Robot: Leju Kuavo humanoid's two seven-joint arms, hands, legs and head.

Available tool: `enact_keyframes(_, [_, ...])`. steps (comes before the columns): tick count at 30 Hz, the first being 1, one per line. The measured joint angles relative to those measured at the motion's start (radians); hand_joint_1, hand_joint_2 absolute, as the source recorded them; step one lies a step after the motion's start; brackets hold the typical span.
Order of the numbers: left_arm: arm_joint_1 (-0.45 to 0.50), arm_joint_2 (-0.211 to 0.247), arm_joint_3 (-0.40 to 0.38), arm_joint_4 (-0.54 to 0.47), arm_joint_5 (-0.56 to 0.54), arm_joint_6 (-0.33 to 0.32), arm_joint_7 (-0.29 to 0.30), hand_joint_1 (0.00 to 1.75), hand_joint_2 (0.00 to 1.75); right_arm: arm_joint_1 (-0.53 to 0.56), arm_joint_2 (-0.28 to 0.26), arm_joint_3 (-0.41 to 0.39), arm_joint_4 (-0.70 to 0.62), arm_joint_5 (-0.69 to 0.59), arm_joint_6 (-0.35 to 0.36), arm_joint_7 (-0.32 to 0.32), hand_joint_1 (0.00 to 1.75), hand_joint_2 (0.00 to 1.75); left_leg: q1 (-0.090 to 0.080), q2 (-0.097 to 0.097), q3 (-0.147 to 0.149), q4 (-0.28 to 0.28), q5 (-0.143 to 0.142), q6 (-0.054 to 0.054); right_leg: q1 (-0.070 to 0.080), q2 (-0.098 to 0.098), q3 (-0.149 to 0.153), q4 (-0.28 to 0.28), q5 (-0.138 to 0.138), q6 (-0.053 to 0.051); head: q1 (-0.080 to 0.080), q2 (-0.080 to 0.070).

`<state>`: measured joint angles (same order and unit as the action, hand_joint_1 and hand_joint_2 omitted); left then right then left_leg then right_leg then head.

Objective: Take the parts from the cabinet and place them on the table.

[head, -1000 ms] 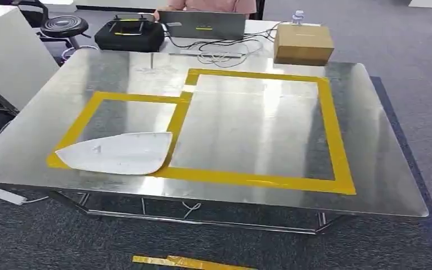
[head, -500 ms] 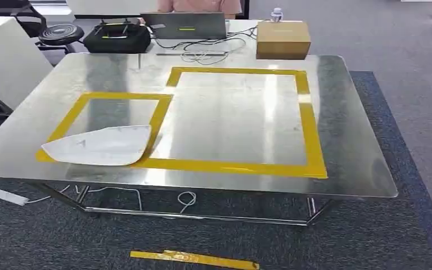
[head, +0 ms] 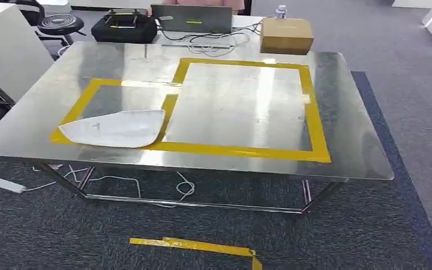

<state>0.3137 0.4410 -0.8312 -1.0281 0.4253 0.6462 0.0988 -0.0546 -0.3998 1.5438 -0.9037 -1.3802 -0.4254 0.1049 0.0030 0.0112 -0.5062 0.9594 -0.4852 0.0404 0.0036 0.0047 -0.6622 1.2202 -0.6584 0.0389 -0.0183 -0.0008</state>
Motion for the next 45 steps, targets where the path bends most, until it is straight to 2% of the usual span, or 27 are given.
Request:
enact_keyframes(1, [0.000, -0.001, 0.000, 0.000, 0.000, 0.000, 0.001, 0.00, 0.00, 0.000, 0.000, 0.000, 0.000, 0.000, 0.000, 0.000, 0.00, 0.00, -0.001, 0.001, -0.015, 0.001, 0.011, 0.000, 0.000, 0.000, -0.004, 0.050, -0.011, 0.001, 0.000, 0.000])
enact_keyframes(3, [0.000, -0.004, 0.001, 0.000, -0.001, 0.000, 0.002, 0.00, 0.00, 0.000, 0.000, 0.000, 0.000, -0.003, -0.001, 0.000, 0.00, 0.00, -0.002, 0.004, -0.044, 0.003, 0.034, -0.002, 0.000, 0.000, 0.040, 0.044, 0.045, 0.001, 0.000, 0.000])
enact_keyframes(5, [0.000, -0.006, 0.004, -0.002, -0.004, 0.000, 0.007, 0.00, 0.00, 0.000, 0.000, 0.000, 0.000, -0.016, -0.002, 0.000, 0.00, 0.00, -0.002, 0.005, -0.072, 0.009, 0.054, -0.009, 0.000, -0.003, 0.150, -0.083, 0.118, -0.002, -0.001, 0.000])
enact_keyframes(7, [0.002, -0.008, 0.013, -0.005, -0.008, 0.000, 0.010, 0.00, 0.00, -0.003, 0.000, -0.003, 0.000, -0.027, -0.002, 0.003, 0.00, 0.00, -0.008, 0.005, -0.090, 0.018, 0.069, -0.018, 0.003, -0.010, 0.291, -0.269, 0.096, -0.010, 0.001, 0.000])
enact_keyframes(8, [0.002, -0.008, 0.016, -0.007, -0.009, 0.000, 0.010, 0.00, 0.00, -0.005, 0.000, -0.004, 0.000, -0.034, -0.002, 0.003, 0.00, 0.00, -0.008, 0.006, -0.096, 0.021, 0.080, -0.023, 0.003, -0.008, 0.298, -0.306, 0.078, -0.018, -0.002, 0.000])
enact_keyframes(11, [0.008, -0.006, 0.019, -0.008, -0.013, 0.000, 0.014, 0.00, 0.00, 0.002, 0.000, -0.008, 0.000, -0.056, 0.002, -0.009, 0.00, 0.00, -0.009, 0.006, -0.111, 0.023, 0.108, -0.039, 0.000, -0.008, 0.267, -0.303, 0.089, -0.039, 0.000, 0.000])
enact_keyframes(12, [0.013, -0.005, 0.019, -0.008, -0.016, 0.000, 0.015, 0.00, 0.00, 0.003, 0.000, -0.008, 0.000, -0.062, 0.002, -0.010, 0.00, 0.00, -0.006, 0.001, -0.121, 0.036, 0.076, -0.046, -0.004, -0.012, 0.258, -0.301, 0.099, -0.046, -0.002, 0.000])
enact_keyframes(14, [0.021, -0.005, 0.025, -0.010, -0.016, 0.000, 0.017, 0.00, 0.00, 0.007, 0.000, -0.011, 0.000, -0.074, 0.003, 0.000, 0.00, 0.00, -0.002, -0.002, -0.141, 0.135, -0.057, -0.059, -0.003, -0.014, 0.236, -0.298, 0.117, -0.060, -0.009, 0.000])
enact_keyframes(15, [0.022, -0.004, 0.027, -0.010, -0.017, 0.000, 0.017, 0.00, 0.00, 0.009, 0.000, -0.013, 0.000, -0.077, 0.004, 0.002, 0.00, 0.00, 0.000, -0.002, -0.152, 0.210, -0.114, -0.063, -0.003, -0.014, 0.223, -0.295, 0.127, -0.059, -0.010, 0.000])
enact_keyframes(16, [0.021, -0.005, 0.028, -0.010, -0.018, 0.000, 0.017, 0.00, 0.00, 0.010, 0.000, -0.015, 0.000, -0.081, 0.004, 0.002, 0.00, 0.00, 0.001, -0.002, -0.157, 0.273, -0.143, -0.066, -0.002, -0.014, 0.209, -0.290, 0.134, -0.058, -0.010, 0.000])
enact_keyframes(17, [0.021, -0.006, 0.031, -0.010, -0.018, 0.000, 0.018, 0.00, 0.00, 0.010, 0.000, -0.018, 0.000, -0.085, 0.005, 0.002, 0.00, 0.00, 0.002, -0.002, -0.153, 0.315, -0.139, -0.067, -0.002, -0.015, 0.192, -0.284, 0.142, -0.057, -0.010, 0.000])
enact_keyframes(19, [0.022, -0.006, 0.038, -0.012, -0.019, 0.000, 0.021, 0.00, 0.00, 0.010, 0.000, -0.023, 0.000, -0.093, 0.005, 0.002, 0.00, 0.00, 0.003, -0.003, -0.098, 0.280, -0.071, -0.063, -0.001, -0.014, 0.165, -0.266, 0.156, -0.054, -0.010, 0.000])
enact_keyframes(21, [0.023, -0.006, 0.043, -0.013, -0.020, 0.000, 0.024, 0.00, 0.00, 0.009, 0.000, -0.028, 0.000, -0.099, 0.004, 0.002, 0.00, 0.00, 0.002, -0.007, 0.010, 0.133, -0.030, -0.054, -0.001, -0.010, 0.139, -0.249, 0.169, -0.048, -0.010, 0.000])
enact_keyframes(22, [0.023, -0.006, 0.045, -0.015, -0.021, 0.000, 0.025, 0.00, 0.00, 0.010, 0.000, -0.030, 0.000, -0.101, 0.004, 0.002, 0.00, 0.00, 0.000, -0.017, 0.059, 0.063, -0.039, -0.050, 0.004, -0.010, 0.125, -0.244, 0.173, -0.043, -0.011, 0.000])
enact_keyframes(23, [0.023, -0.006, 0.046, -0.016, -0.024, 0.000, 0.025, 0.00, 0.00, 0.011, 0.000, -0.032, 0.000, -0.104, 0.004, 0.002, 0.00, 0.00, -0.001, -0.019, 0.071, 0.020, -0.050, -0.042, 0.005, -0.010, 0.114, -0.235, 0.184, -0.036, -0.010, 0.000])
enact_keyframes(26, [0.026, -0.006, 0.046, -0.016, -0.027, 0.000, 0.025, 0.00, 0.00, 0.012, 0.000, -0.034, 0.000, -0.107, 0.004, 0.000, 0.00, 0.00, -0.003, -0.017, 0.052, 0.013, -0.044, -0.032, 0.006, -0.006, 0.095, -0.235, 0.207, -0.021, -0.012, 0.000])
enact_keyframes(28, [0.023, -0.007, 0.047, -0.018, -0.029, 0.000, 0.025, 0.00, 0.00, 0.011, -0.001, -0.035, 0.000, -0.109, 0.004, 0.000, 0.00, 0.00, 0.003, -0.011, 0.039, 0.002, -0.033, -0.014, 0.002, -0.006, 0.063, -0.195, 0.142, -0.007, -0.008, 0.000])
enact_keyframes(30, [0.024, -0.009, 0.048, -0.018, -0.029, 0.000, 0.025, 0.00, 0.00, 0.012, -0.001, -0.035, 0.001, -0.111, 0.003, 0.000, 0.00, 0.00, 0.000, -0.008, 0.017, 0.003, -0.018, -0.002, -0.001, -0.006, 0.024, -0.052, 0.036, 0.000, -0.002, 0.000])
enact_keyframes(31, [0.025, -0.010, 0.048, -0.018, -0.029, 0.000, 0.025, 0.00, 0.00, 0.013, -0.001, -0.035, 0.001, -0.116, 0.004, 0.000, 0.00, 0.00, -0.003, -0.007, 0.006, 0.003, -0.008, 0.000, -0.001, -0.006, 0.006, 0.023, 0.001, 0.002, -0.002, 0.000])
enact_keyframes(32, [0.024, -0.010, 0.048, -0.018, -0.028, 0.000, 0.025, 0.00, 0.00, 0.013, -0.001, -0.035, 0.001, -0.118, 0.004, 0.000, 0.00, 0.00, -0.007, -0.005, -0.006, 0.004, 0.002, 0.001, -0.001, -0.006, 0.001, 0.068, -0.003, 0.001, -0.001, 0.000])
enact_keyframes(34, [0.024, -0.012, 0.048, -0.018, -0.025, 0.000, 0.025, 0.00, 0.00, 0.013, -0.001, -0.036, 0.001, -0.124, 0.004, 0.000, 0.00, 0.00, -0.015, -0.003, -0.030, 0.005, 0.020, 0.004, 0.001, -0.006, 0.054, 0.026, 0.066, -0.007, -0.001, 0.000])
enact_keyframes(36, [0.024, -0.014, 0.048, -0.018, -0.018, 0.000, 0.025, 0.00, 0.00, 0.013, -0.001, -0.037, 0.001, -0.126, 0.004, 0.000, 0.00, 0.00, -0.022, -0.003, -0.045, 0.006, 0.036, 0.004, 0.010, -0.006, 0.175, -0.147, 0.135, -0.028, -0.001, 0.000])
enact_keyframes(37, [0.024, -0.017, 0.048, -0.020, -0.018, 0.000, 0.025, 0.00, 0.00, 0.012, -0.007, -0.038, 0.002, -0.127, 0.004, 0.000, 0.00, 0.00, -0.021, -0.003, -0.048, 0.006, 0.042, 0.003, 0.017, -0.009, 0.233, -0.238, 0.116, -0.045, -0.004, 0.000])
enact_keyframes(38, [0.025, -0.017, 0.049, -0.021, -0.016, 0.000, 0.024, 0.00, 0.00, 0.011, -0.007, -0.041, 0.002, -0.129, 0.004, 0.000, 0.00, 0.00, -0.025, -0.002, -0.051, 0.008, 0.048, -0.002, 0.016, -0.011, 0.269, -0.295, 0.107, -0.049, -0.002, 0.000])
enact_keyframes(41, [0.026, -0.018, 0.049, -0.024, -0.013, 0.000, 0.024, 0.00, 0.00, 0.012, -0.009, -0.043, 0.002, -0.136, 0.002, -0.011, 0.00, 0.00, -0.017, 0.001, -0.063, 0.007, 0.075, -0.019, 0.024, -0.010, 0.251, -0.308, 0.116, -0.056, -0.002, 0.000])
enact_keyframes(42, [0.026, -0.013, 0.049, -0.024, -0.011, 0.000, 0.024, 0.00, 0.00, 0.014, -0.009, -0.043, 0.001, -0.139, 0.002, -0.011, 0.00, 0.00, -0.022, -0.002, -0.070, 0.010, 0.073, -0.025, 0.011, -0.013, 0.245, -0.322, 0.134, -0.060, 0.001, 0.000])
enact_keyframes(45, [0.028, -0.011, 0.049, -0.024, -0.009, 0.000, 0.021, 0.00, 0.00, 0.016, -0.009, -0.046, 0.001, -0.143, 0.002, -0.011, 0.00, 0.00, -0.007, -0.008, -0.114, 0.158, -0.100, -0.048, 0.008, -0.019, 0.207, -0.319, 0.164, -0.069, -0.007, 0.000])
